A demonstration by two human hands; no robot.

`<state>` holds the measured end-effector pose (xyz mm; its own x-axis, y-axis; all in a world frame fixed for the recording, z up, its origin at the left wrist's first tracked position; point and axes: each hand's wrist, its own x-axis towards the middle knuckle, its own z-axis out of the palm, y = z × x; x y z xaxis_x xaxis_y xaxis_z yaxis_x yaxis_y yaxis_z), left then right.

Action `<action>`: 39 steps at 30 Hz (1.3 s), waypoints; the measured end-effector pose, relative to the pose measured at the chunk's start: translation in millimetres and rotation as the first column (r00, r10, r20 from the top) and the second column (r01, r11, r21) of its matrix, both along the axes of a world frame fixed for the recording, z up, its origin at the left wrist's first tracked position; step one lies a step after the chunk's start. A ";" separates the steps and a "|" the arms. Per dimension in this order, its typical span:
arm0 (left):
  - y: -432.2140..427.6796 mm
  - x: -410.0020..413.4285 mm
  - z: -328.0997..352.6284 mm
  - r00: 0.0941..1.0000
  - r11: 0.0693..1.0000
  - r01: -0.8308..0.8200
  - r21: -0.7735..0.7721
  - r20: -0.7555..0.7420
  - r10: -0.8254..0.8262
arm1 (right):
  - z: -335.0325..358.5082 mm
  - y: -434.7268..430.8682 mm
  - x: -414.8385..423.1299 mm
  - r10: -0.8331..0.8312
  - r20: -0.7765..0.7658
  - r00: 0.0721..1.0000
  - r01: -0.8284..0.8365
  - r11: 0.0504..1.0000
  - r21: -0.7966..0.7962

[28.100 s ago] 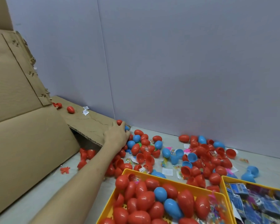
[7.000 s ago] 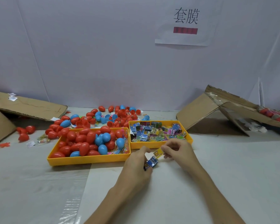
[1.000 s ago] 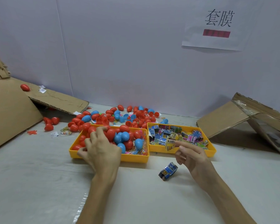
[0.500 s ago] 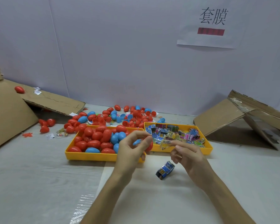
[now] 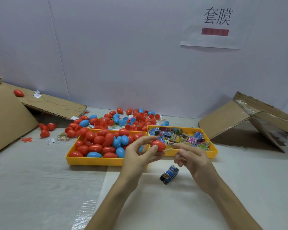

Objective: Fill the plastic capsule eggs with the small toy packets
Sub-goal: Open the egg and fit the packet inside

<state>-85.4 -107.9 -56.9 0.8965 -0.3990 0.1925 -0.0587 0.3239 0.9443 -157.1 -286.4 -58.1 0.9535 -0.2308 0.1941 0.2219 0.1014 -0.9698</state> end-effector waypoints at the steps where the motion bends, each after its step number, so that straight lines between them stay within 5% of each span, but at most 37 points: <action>1: -0.2 0.2 -0.6 1.000 1.000 0.001 -0.005 0.002 -0.001 | -0.2 0.3 0.2 -0.001 0.002 1.000 0.001 1.000 0.003; 18: -1.6 1.8 -4.5 0.996 0.991 -0.046 0.129 0.077 0.036 | 2.6 4.1 -1.0 0.024 -0.032 0.999 -0.026 0.998 -0.065; 31: -0.4 0.3 -2.9 0.988 0.988 -0.008 0.155 0.151 -0.016 | 0.4 1.6 0.3 -0.217 0.119 0.969 0.236 0.954 -0.183; 39: -1.5 -1.9 -2.7 0.983 0.980 0.035 0.198 0.168 -0.069 | -0.1 5.4 -0.1 -0.172 0.133 0.976 0.204 0.937 -0.284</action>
